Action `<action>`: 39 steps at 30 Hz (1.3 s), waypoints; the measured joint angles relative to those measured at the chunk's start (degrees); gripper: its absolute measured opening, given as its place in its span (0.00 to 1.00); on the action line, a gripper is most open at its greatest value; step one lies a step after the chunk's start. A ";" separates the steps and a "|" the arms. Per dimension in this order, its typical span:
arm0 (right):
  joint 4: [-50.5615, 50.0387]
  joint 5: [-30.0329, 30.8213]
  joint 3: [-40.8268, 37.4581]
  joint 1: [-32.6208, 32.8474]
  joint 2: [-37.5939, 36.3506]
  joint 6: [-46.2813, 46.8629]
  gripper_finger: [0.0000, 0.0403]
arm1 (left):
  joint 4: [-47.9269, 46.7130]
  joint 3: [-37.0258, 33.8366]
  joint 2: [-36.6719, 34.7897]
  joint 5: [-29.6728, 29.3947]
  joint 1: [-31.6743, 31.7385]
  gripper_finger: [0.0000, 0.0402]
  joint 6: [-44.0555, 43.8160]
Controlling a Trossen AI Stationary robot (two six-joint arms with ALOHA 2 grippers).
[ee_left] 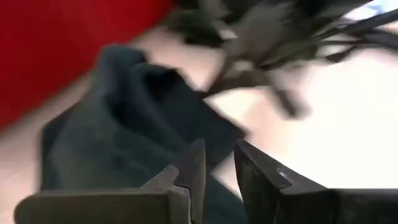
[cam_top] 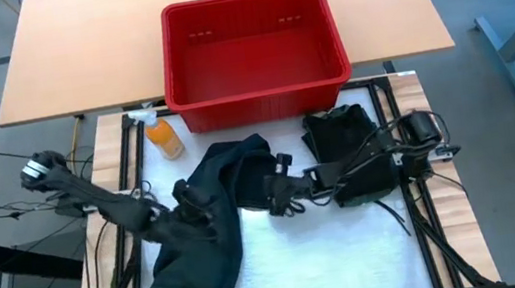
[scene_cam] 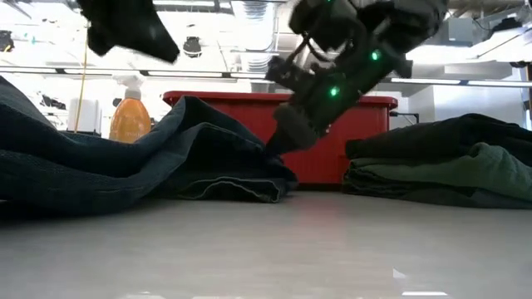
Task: Fold laundry
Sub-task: Fold the dark blue jeans
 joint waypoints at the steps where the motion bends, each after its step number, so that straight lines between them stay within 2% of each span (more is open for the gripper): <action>1: 2.97 -3.68 -1.49 -0.62 -0.43 1.25 0.04 | -0.65 -0.02 1.87 -2.02 0.23 0.17 -1.66; 3: 10.34 -9.22 -5.09 -1.84 -0.51 3.86 0.04 | -0.87 -0.02 5.59 -6.74 0.50 0.14 -5.53; 6: 21.20 -11.64 -7.95 -2.97 0.86 6.69 0.04 | 0.89 -0.02 10.79 -11.24 0.46 0.12 -8.30; 9: 26.02 -12.04 -8.50 -3.16 4.07 8.29 0.04 | 4.94 -0.02 14.48 -12.32 0.44 0.12 -5.07; 12: 31.87 -12.39 -7.81 -3.29 7.73 8.67 0.04 | 9.05 -0.02 17.24 -11.53 0.62 0.17 0.09; 15: 36.27 -12.33 -5.15 -3.73 11.04 8.68 0.04 | 9.92 -0.02 19.35 -7.50 1.45 0.24 -1.12; 19: 38.10 -12.12 -0.59 -4.62 16.31 6.94 0.04 | 10.12 0.00 22.20 4.31 2.48 0.30 -6.29; 23: 40.54 -10.23 5.12 -6.14 20.21 3.91 0.04 | 10.63 0.00 25.74 9.02 1.62 0.32 -9.50; 27: 41.29 -9.40 8.67 -8.17 23.96 -1.97 0.04 | 11.78 0.00 29.12 11.73 0.20 0.32 -12.69; 31: 42.66 -0.69 8.71 -8.88 23.13 -11.16 0.04 | 12.16 0.08 32.11 13.44 -1.65 0.32 -16.62; 36: 41.95 7.22 6.27 -7.21 17.24 -29.49 0.04 | 12.71 0.14 33.84 11.22 -4.98 0.32 -20.42; 39: 41.74 13.49 5.77 -5.01 12.66 -44.10 0.04 | 12.90 0.06 33.49 10.78 -5.93 0.32 -20.27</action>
